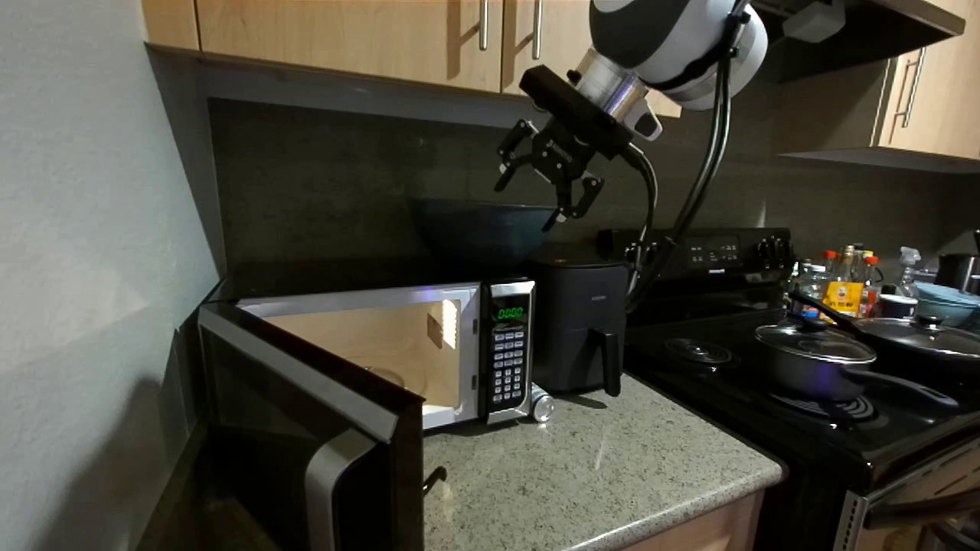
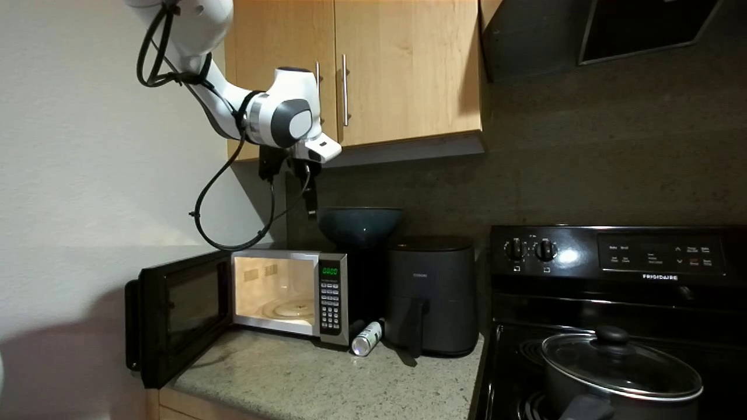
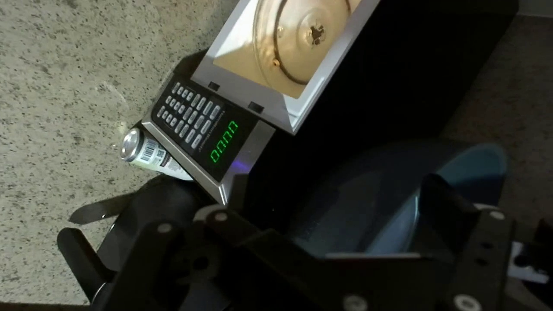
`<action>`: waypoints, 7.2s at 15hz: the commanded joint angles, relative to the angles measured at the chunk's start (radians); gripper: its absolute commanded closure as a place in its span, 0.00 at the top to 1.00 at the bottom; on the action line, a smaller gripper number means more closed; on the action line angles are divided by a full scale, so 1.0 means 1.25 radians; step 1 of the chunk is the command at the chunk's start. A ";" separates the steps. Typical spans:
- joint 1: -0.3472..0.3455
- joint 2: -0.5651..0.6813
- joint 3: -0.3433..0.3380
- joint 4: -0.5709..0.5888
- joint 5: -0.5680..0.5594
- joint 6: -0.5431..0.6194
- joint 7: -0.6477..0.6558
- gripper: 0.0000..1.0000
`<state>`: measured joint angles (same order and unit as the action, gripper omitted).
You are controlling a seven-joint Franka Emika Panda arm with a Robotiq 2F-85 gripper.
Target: Open the microwave door, place the blue bowl inside the microwave
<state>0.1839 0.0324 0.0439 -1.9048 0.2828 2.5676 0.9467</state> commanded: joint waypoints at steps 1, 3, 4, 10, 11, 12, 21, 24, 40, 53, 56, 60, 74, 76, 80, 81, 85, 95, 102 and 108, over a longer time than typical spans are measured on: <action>-0.027 -0.036 0.019 -0.036 0.056 0.092 -0.037 1.00; -0.029 -0.036 0.020 -0.037 0.065 0.135 -0.023 1.00; -0.030 -0.034 0.020 -0.035 0.066 0.149 -0.018 1.00; -0.040 -0.011 0.021 -0.010 0.182 0.114 -0.037 1.00; -0.041 -0.006 0.021 -0.007 0.205 0.109 -0.040 1.00; -0.043 -0.001 0.021 -0.004 0.225 0.105 -0.040 1.00; -0.065 0.062 0.016 0.028 0.253 0.040 -0.055 1.00; -0.064 0.093 0.018 0.054 0.235 0.015 -0.079 1.00; -0.057 0.179 0.035 0.274 0.170 -0.069 -0.081 1.00; -0.060 0.254 0.006 0.352 0.159 -0.094 0.012 1.00; -0.064 0.253 0.013 0.342 0.170 -0.141 0.020 1.00; -0.070 0.269 0.014 0.351 0.180 -0.217 0.037 1.00; -0.061 0.226 0.061 0.263 0.180 -0.275 -0.103 0.21; -0.041 0.212 0.079 0.235 0.167 -0.288 -0.144 0.09; -0.004 0.187 0.107 0.187 0.155 -0.303 -0.218 0.03; 0.006 0.186 0.111 0.177 0.146 -0.321 -0.239 0.05; 0.021 0.177 0.112 0.157 0.139 -0.335 -0.267 0.06; 0.010 0.211 0.066 0.148 0.107 -0.520 -0.266 0.07; 0.014 0.236 0.068 0.152 0.114 -0.523 -0.267 0.06; 0.016 0.299 0.061 0.161 0.109 -0.522 -0.257 0.06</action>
<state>0.2050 0.3881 0.1233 -1.7213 0.4174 1.9202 0.6149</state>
